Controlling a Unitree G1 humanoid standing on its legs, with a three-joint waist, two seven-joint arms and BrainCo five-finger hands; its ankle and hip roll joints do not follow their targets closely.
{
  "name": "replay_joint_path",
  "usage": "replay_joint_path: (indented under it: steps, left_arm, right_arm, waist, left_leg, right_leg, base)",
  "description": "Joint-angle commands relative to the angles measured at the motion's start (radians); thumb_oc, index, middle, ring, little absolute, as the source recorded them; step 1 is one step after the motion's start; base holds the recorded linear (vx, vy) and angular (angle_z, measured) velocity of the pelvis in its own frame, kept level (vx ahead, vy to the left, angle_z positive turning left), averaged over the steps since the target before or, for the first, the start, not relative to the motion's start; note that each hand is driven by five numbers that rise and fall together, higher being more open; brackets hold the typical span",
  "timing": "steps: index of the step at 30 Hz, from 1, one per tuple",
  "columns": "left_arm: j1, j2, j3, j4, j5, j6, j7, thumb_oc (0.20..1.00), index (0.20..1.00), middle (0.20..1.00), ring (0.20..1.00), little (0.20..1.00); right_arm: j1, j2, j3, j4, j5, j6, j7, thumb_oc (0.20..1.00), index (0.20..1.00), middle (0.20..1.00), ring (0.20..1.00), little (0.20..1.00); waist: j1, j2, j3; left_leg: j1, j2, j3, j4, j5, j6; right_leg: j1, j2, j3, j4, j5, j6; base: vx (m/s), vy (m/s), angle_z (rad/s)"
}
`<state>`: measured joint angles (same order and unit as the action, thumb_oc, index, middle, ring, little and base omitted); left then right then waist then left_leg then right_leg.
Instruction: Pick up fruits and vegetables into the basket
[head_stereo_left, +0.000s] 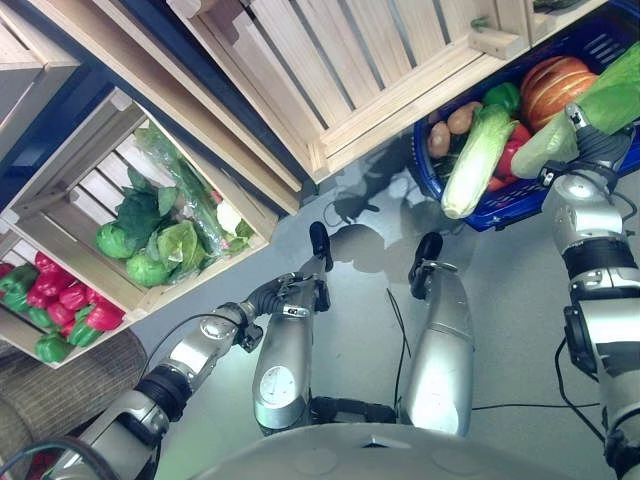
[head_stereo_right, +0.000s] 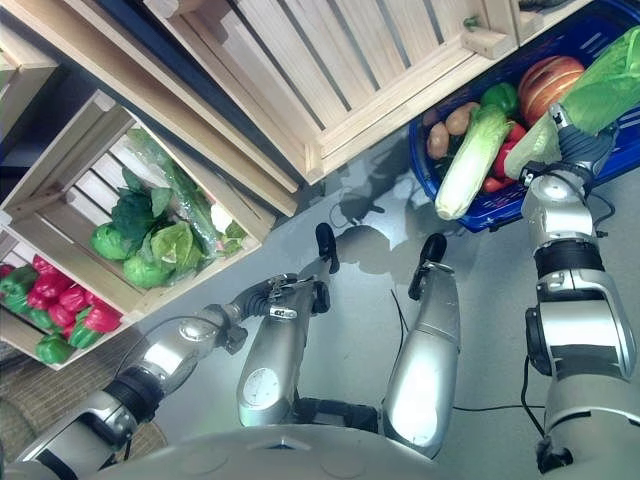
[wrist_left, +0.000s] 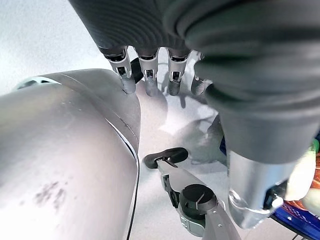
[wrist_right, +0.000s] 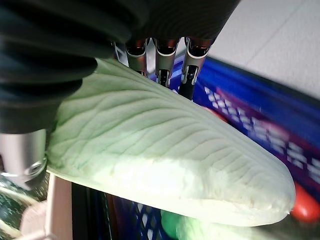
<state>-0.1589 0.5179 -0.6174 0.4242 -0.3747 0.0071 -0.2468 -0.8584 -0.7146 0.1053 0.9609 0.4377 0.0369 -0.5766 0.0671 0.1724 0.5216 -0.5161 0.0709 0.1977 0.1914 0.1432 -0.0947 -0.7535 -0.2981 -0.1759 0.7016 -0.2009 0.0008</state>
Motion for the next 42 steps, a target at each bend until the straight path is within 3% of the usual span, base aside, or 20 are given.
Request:
replay_joint_path:
  steps: [1,4,9,10,11,12,13,16,21,29,32,33,34,36,37,42]
  left_arm:
    - [0.136,-0.03,-0.122,0.007,-0.033,-0.019,-0.039,1.0,1.0,1.0,1.0,1.0]
    - [0.141,-0.025,-0.129,-0.008,-0.029,-0.033,-0.028,1.0,1.0,1.0,1.0,1.0]
    - [0.147,-0.021,-0.136,-0.016,-0.029,-0.038,-0.007,1.0,1.0,1.0,1.0,1.0]
    - [0.149,-0.019,-0.138,-0.022,-0.029,-0.036,-0.003,1.0,1.0,1.0,1.0,1.0]
    - [0.151,-0.019,-0.141,-0.024,-0.029,-0.038,0.003,1.0,1.0,1.0,1.0,1.0]
    - [0.151,-0.019,-0.144,-0.024,-0.028,-0.038,0.006,1.0,1.0,1.0,1.0,1.0]
    - [0.152,-0.018,-0.144,-0.028,-0.024,-0.038,0.007,1.0,1.0,1.0,1.0,1.0]
    - [0.148,-0.014,-0.15,-0.043,-0.018,-0.025,0.016,1.0,1.0,1.0,1.0,1.0]
    - [0.153,-0.005,-0.143,-0.066,-0.019,-0.011,0.016,1.0,1.0,1.0,1.0,1.0]
    - [0.166,-0.002,-0.101,-0.044,-0.057,-0.007,0.013,1.0,1.0,1.0,1.0,1.0]
    - [0.172,0.002,-0.058,-0.031,-0.08,0.003,0.002,1.0,1.0,1.0,1.0,1.0]
    - [0.167,0.002,-0.043,-0.029,-0.087,0.008,-0.003,1.0,1.0,1.0,1.0,1.0]
    - [0.171,0.0,-0.038,-0.025,-0.089,0.013,-0.007,1.0,1.0,1.0,1.0,1.0]
    - [0.18,-0.003,-0.004,-0.014,-0.095,0.019,-0.016,1.0,1.0,1.0,1.0,1.0]
    - [0.189,-0.016,0.035,0.012,-0.088,0.022,-0.022,1.0,1.0,1.0,1.0,1.0]
    - [0.216,-0.042,0.115,0.08,-0.062,0.005,-0.027,1.0,1.0,1.0,1.0,1.0]
  right_arm:
    - [-0.049,-0.124,0.022,0.104,0.048,-0.007,0.014,0.2,0.2,0.2,0.2,0.2]
    - [-0.058,-0.118,0.017,0.169,0.084,-0.016,0.045,0.2,0.2,0.2,0.2,0.2]
    - [-0.062,-0.123,0.022,0.241,0.082,0.06,0.02,0.2,0.2,0.2,0.2,0.2]
    - [-0.055,-0.126,0.007,0.259,0.107,0.069,0.025,0.391,0.391,0.391,0.391,0.391]
    - [-0.051,-0.126,-0.004,0.276,0.129,0.069,0.018,0.696,0.696,0.696,0.696,0.696]
    - [-0.049,-0.125,-0.009,0.285,0.154,0.066,0.01,0.915,0.915,0.915,0.915,0.915]
    - [-0.042,-0.126,-0.03,0.304,0.196,0.065,0.005,1.0,1.0,1.0,1.0,1.0]
    - [-0.034,-0.124,-0.067,0.325,0.265,0.029,-0.017,1.0,1.0,1.0,1.0,1.0]
    - [-0.016,-0.115,-0.091,0.305,0.213,-0.072,-0.081,1.0,1.0,1.0,1.0,1.0]
    - [0.053,-0.099,-0.127,0.208,0.139,-0.231,-0.13,1.0,1.0,1.0,1.0,1.0]
    - [0.143,-0.067,-0.14,0.082,0.083,-0.304,-0.134,1.0,1.0,1.0,1.0,1.0]
    - [0.162,-0.058,-0.139,0.044,0.072,-0.314,-0.135,1.0,1.0,1.0,1.0,1.0]
    - [0.179,-0.053,-0.137,0.022,0.066,-0.317,-0.137,1.0,1.0,1.0,1.0,1.0]
    - [0.251,-0.03,-0.139,-0.083,0.04,-0.357,-0.139,1.0,1.0,1.0,1.0,1.0]
    - [0.343,0.007,-0.147,-0.203,0.007,-0.413,-0.134,1.0,1.0,1.0,1.0,1.0]
    - [0.561,0.108,-0.155,-0.45,-0.116,-0.503,-0.119,1.0,1.0,1.0,1.0,1.0]
  waist:
    - [0.008,0.134,-0.002]
    - [0.021,0.145,-0.002]
    - [0.033,0.15,-0.002]
    - [0.034,0.151,-0.002]
    - [0.035,0.151,-0.002]
    - [0.036,0.151,-0.002]
    - [0.038,0.151,-0.002]
    - [0.04,0.15,-0.002]
    - [0.038,0.138,-0.002]
    - [0.004,0.091,-0.002]
    - [-0.019,0.051,-0.002]
    - [-0.023,0.043,-0.002]
    - [-0.027,0.035,-0.002]
    - [-0.04,0.007,-0.002]
    - [-0.058,-0.027,-0.002]
    - [-0.09,-0.107,-0.029]
  left_leg:
    - [-0.074,-0.002,-0.023,0.158,-0.169,0.013]
    - [-0.101,-0.005,-0.027,0.16,-0.167,0.019]
    - [-0.144,-0.005,-0.034,0.183,-0.171,0.026]
    - [-0.148,-0.006,-0.036,0.186,-0.172,0.028]
    - [-0.152,-0.007,-0.038,0.187,-0.172,0.029]
    - [-0.154,-0.008,-0.039,0.189,-0.173,0.03]
    - [-0.159,-0.009,-0.042,0.196,-0.176,0.031]
    - [-0.158,-0.01,-0.045,0.201,-0.179,0.036]
    - [-0.135,-0.012,-0.05,0.195,-0.182,0.038]
    - [-0.029,-0.008,-0.041,0.156,-0.188,0.037]
    - [0.04,0.001,-0.035,0.135,-0.192,0.037]
    - [0.036,0.008,-0.022,0.123,-0.167,0.045]
    - [0.061,0.006,-0.032,0.123,-0.189,0.037]
    - [0.101,0.012,-0.028,0.104,-0.189,0.036]
    - [0.14,0.024,-0.016,0.079,-0.166,0.042]
    - [0.275,0.037,-0.012,0.007,-0.165,0.035]
  right_leg:
    - [0.003,0.042,-0.036,0.015,-0.062,0.017]
    - [-0.024,0.043,-0.035,0.028,-0.064,0.012]
    - [-0.06,0.038,-0.033,0.048,-0.065,0.009]
    - [-0.063,0.038,-0.033,0.05,-0.066,0.009]
    - [-0.064,0.039,-0.032,0.05,-0.066,0.009]
    - [-0.065,0.04,-0.031,0.049,-0.065,0.009]
    - [-0.065,0.038,-0.031,0.049,-0.063,0.011]
    - [-0.058,0.039,-0.031,0.041,-0.057,0.013]
    - [-0.023,0.047,-0.032,0.006,-0.04,0.02]
    - [0.096,0.073,-0.034,-0.089,-0.007,0.036]
    - [0.174,0.077,-0.035,-0.142,0.016,0.049]
    - [0.174,0.078,-0.049,-0.166,0.05,0.041]
    - [0.199,0.08,-0.037,-0.169,0.031,0.052]
    - [0.247,0.086,-0.039,-0.21,0.048,0.057]
    - [0.298,0.093,-0.051,-0.265,0.094,0.055]
    - [0.467,0.11,-0.046,-0.406,0.14,0.084]
  base:
    - [-0.02,-0.058,0.09]
    - [-0.02,-0.05,0.06]
    - [-0.02,-0.026,0.02]
    - [0.0,0.0,0.0]
    - [-0.03,-0.011,0.03]
    - [0.0,0.0,0.0]
    - [0.0,0.0,0.0]
    - [-0.02,-0.003,0.01]
    - [-0.02,0.03,0.03]
    - [-0.02,0.103,-0.04]
    - [-0.03,0.124,-0.08]
    - [-0.01,0.062,-0.07]
    - [-0.01,0.074,-0.08]
    - [0.0,0.094,-0.1]
    - [-0.03,0.072,-0.12]
    - [0.06,0.049,-0.18]
